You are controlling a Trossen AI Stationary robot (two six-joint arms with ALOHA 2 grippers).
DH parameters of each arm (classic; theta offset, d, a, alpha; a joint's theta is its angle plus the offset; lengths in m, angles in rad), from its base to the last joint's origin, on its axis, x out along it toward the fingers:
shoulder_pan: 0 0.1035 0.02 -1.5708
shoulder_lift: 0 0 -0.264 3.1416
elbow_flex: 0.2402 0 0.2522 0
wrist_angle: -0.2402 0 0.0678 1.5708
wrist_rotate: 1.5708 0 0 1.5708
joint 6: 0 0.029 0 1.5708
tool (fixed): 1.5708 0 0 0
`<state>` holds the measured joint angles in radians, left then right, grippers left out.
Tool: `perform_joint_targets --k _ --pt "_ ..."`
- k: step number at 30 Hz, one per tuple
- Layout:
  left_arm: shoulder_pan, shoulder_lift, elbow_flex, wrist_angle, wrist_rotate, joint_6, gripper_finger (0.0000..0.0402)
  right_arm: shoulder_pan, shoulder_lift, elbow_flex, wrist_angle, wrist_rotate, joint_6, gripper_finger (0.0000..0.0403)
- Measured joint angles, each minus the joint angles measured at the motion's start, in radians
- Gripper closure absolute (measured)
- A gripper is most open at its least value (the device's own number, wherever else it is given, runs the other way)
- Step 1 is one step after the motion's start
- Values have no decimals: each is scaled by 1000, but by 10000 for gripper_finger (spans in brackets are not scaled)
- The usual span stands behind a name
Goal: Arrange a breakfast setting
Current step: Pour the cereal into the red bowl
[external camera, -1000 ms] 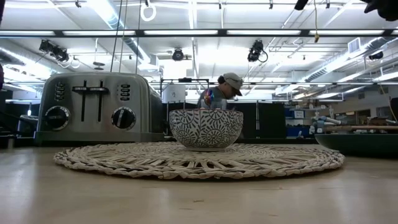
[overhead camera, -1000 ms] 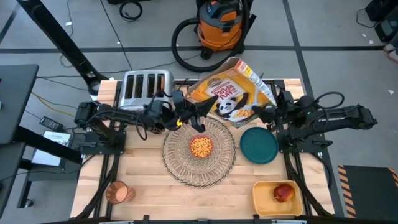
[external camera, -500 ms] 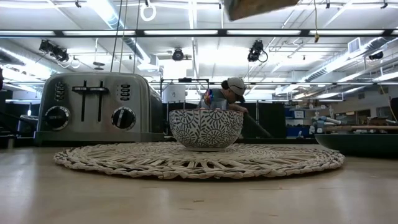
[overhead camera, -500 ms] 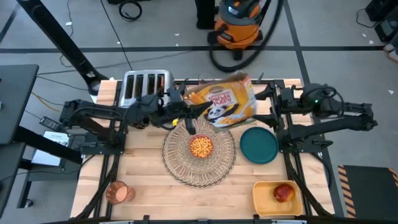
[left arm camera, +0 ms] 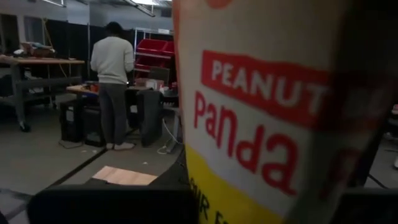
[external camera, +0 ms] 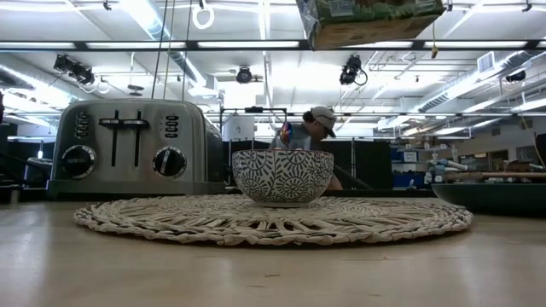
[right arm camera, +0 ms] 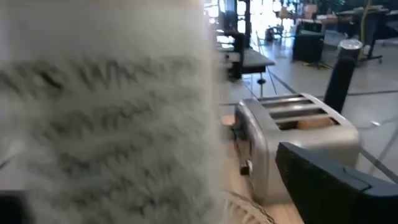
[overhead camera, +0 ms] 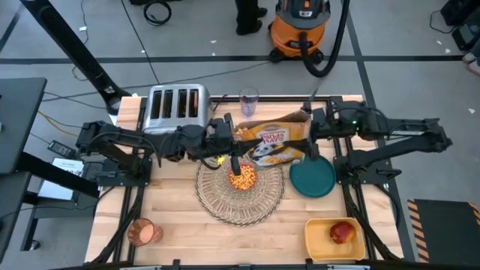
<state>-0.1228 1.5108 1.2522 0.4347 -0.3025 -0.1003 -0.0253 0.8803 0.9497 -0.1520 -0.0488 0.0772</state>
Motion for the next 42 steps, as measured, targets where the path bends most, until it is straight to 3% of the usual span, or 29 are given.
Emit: perform_joint_targets --k 6,19,25,29,34,39,42 --pt "-6 0 0 8 -5 2 343 7 56 0 64 -63 6 155" --pt "-6 -4 0 21 -39 17 330 10 74 0 94 -56 32 381" --pt "-5 -50 0 -65 -48 14 275 10 53 -2 97 -4 33 389" --pt "-18 -142 1 -259 -75 2 217 10 6 -2 88 52 32 391" --pt "-45 -291 2 -614 -82 -118 164 8 -55 -2 -17 332 30 391" --pt "-109 -382 2 -864 -106 -258 162 10 -65 -8 -140 796 59 391" --pt "-163 -404 1 -932 -127 -283 170 8 -58 -52 -132 1059 106 391"
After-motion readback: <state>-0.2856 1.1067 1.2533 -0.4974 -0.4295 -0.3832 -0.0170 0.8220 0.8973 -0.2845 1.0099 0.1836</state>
